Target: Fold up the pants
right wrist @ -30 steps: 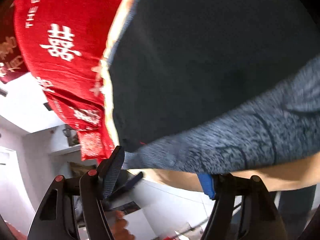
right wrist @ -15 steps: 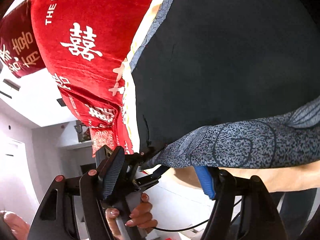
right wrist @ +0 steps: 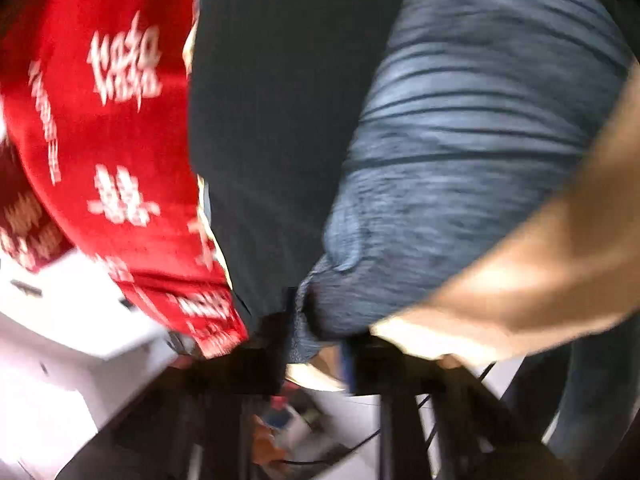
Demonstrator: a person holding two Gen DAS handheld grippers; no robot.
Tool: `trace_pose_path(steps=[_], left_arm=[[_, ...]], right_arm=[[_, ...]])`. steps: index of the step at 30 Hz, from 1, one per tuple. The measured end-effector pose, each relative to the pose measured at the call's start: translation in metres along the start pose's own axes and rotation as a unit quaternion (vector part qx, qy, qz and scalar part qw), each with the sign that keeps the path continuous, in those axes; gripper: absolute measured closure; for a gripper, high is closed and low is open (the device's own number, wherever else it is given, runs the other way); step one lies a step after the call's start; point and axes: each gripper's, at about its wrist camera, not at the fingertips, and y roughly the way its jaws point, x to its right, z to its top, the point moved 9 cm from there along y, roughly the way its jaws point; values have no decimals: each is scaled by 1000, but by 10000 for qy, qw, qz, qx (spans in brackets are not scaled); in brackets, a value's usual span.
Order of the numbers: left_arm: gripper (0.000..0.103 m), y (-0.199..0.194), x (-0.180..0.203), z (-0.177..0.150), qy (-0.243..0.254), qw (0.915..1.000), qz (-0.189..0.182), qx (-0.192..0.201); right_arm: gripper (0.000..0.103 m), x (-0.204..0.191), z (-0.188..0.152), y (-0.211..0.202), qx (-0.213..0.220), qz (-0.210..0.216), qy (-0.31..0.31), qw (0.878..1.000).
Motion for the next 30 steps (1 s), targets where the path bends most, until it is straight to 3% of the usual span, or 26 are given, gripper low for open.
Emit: trace_pose_path(steps=[3,8,13,16,20,23,26,30], left_arm=[[79,-13,5,3,74,10000,-7,14],[79,-44,32,19,394,9990,-38,190],[79,-61,73,59,671,9968,-26,434],[79,-65,104,99,815,9943,4,688],[79,-46,135,165,1030,9889,315,1021],[79,-15,138,205,948,9878,562,1102],[78,20,130,231,947,9841,995,1130],[74,44,117,244,641,9853,1244,978]], right_arm=[[96,-27,-9,-10,27,-478,-675,9966],[96,-97,-7,-21,-112,-930,-1859,9781],[96,-159,33,-14,-424,-1064,-2487,9618],[96,-194,67,-3,-606,-1106,-2675,9553],[94,-228,127,36,-883,-1269,-2888,9448],[94,-230,167,76,-1118,-1489,-2909,9385],[94,-222,201,114,-1267,-1580,-2856,9367],[89,-212,223,148,-1361,-1836,-2823,9317]])
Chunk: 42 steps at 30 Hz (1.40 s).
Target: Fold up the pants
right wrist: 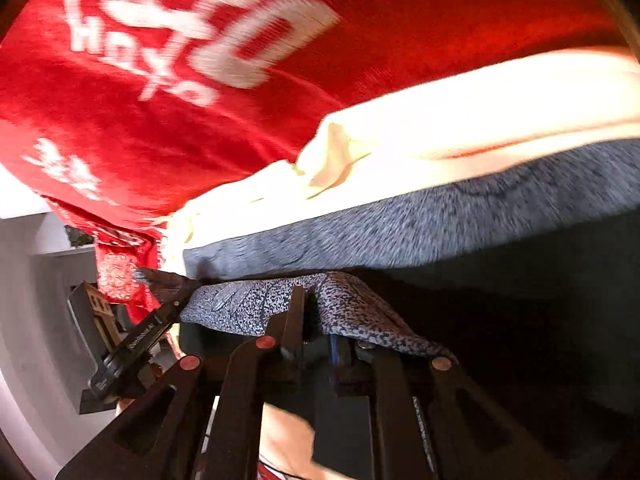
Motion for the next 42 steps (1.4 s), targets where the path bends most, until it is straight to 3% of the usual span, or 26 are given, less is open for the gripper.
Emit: trace_pose_path(steps=[2,3,4,5,8,9,10,12,17,20,24,27,29,36,42], left_arm=[[72,-7,0,0,19,10000,32,-4],[66,-15,1,0,90,9999,77,19],[43,-26,-1,1,139,9997,168,122],[22,-36,-2,3,154,9992,269,265],[21,-63,-5,4,206,9980,329,496],[21,-63,-7,3,234,9981,344,447],[20,-60,-7,2,301,9979,417,391],[20,-44,-7,-1,474,9963,670,264],[19,11,-8,-11,512,9922,1133,-4],[13,17,-6,-11,664,9885,1344,215],[13,8,-2,-16,685,9861,1514,-29],[13,-10,7,-22,749,9843,1596,-23],[13,-21,16,-31,787,9848,1544,-77],[13,-41,46,-62,1103,9821,1513,-215],[13,-57,70,-91,1439,9802,1332,-293]], right_arm=[[73,-5,0,1,-42,67,-51,10000],[52,-13,-2,-3,-51,146,-159,9998],[29,-22,-5,-9,-37,176,-306,9994],[22,-28,-8,-14,-4,123,-428,9990],[23,-48,-23,-32,129,-306,-921,9952],[32,-56,-29,-35,158,-392,-1102,9930],[49,-63,-34,-34,159,-486,-1318,9900],[58,-71,-40,-20,31,-838,-1740,9812],[59,-49,-23,19,-56,-1586,-2195,9626],[64,-29,-8,26,-12,-1588,-1950,9679],[62,-30,-7,3,136,-1148,-1527,9815],[47,-31,-17,-23,260,-968,-1401,9851],[46,-26,-29,-41,303,-864,-1265,9877],[40,7,-80,-96,477,-1181,-1158,9851],[40,44,-129,-122,653,-1389,-644,9861]])
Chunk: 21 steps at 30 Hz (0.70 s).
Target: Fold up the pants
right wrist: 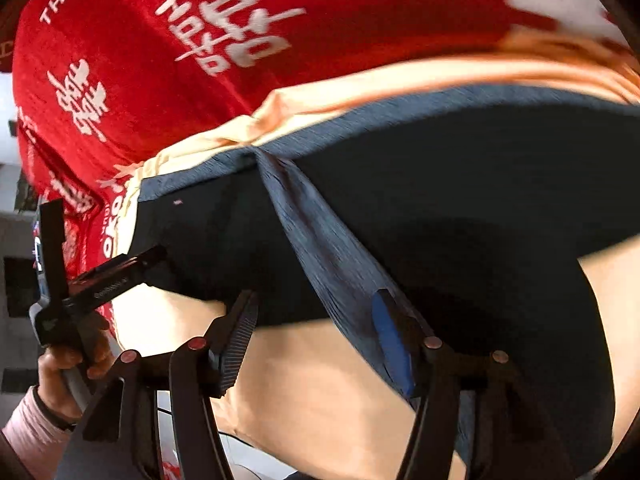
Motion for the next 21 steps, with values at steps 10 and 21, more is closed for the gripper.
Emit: trace_pose_path(steps=[10,21], left_arm=[[13,-33,48,-56,617,9977,-237,125],[13,-42,107,-101,1189,9903,-712,39]], right_arm=[[39,45,-100,-33,238,-362,633,9971],[39,108,-188,-66,413,-742,1481,9853]])
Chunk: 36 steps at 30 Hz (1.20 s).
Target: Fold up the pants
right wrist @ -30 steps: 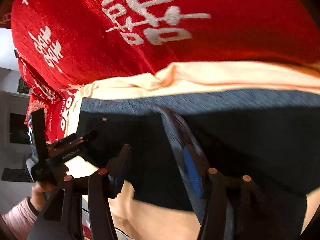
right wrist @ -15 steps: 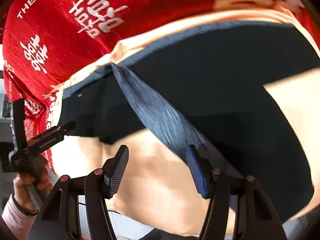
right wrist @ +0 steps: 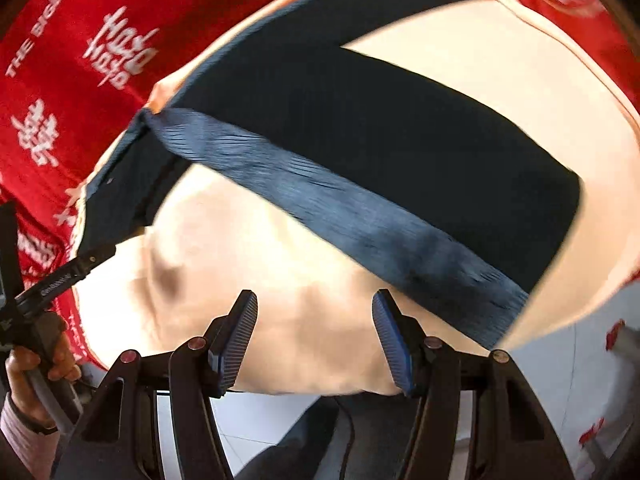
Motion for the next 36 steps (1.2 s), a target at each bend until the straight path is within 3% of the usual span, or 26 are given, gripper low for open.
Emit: trace_pose_path(steps=[7,12,20,23,24,25,26,27,28,31,36], left_arm=[[13,13,81,1,228,9968,-753,-132],[13,29,137,9,183,9925,-1152,-353],[13,50,183,15,57,9883,-1415,-574],[13,54,193,17,27,9882,-1410,-602],[14,55,194,18,16,9885,-1397,-584],[26,54,196,20,6,9886,-1400,-557],[43,53,198,22,32,9886,-1408,-525],[53,51,201,25,90,9878,-1471,-498],[77,50,207,27,113,9852,-1623,-540],[86,44,212,38,52,9825,-1758,-608],[87,17,218,76,30,9818,-1858,-394]], right_arm=[[39,80,-6,-14,88,-296,378,9988],[39,123,-8,-11,-5,-269,543,9982],[40,115,-14,5,-303,773,371,9959],[51,109,-15,10,-313,934,313,9946],[69,107,-15,11,-344,979,330,9941],[100,106,-17,12,-470,1074,384,9924],[100,104,-17,13,-597,1123,417,9910],[100,103,-16,10,-622,1135,395,9908],[100,100,-13,3,-574,1169,312,9910],[100,88,12,-28,-332,1318,30,9907],[100,78,98,-85,309,1398,-419,9888]])
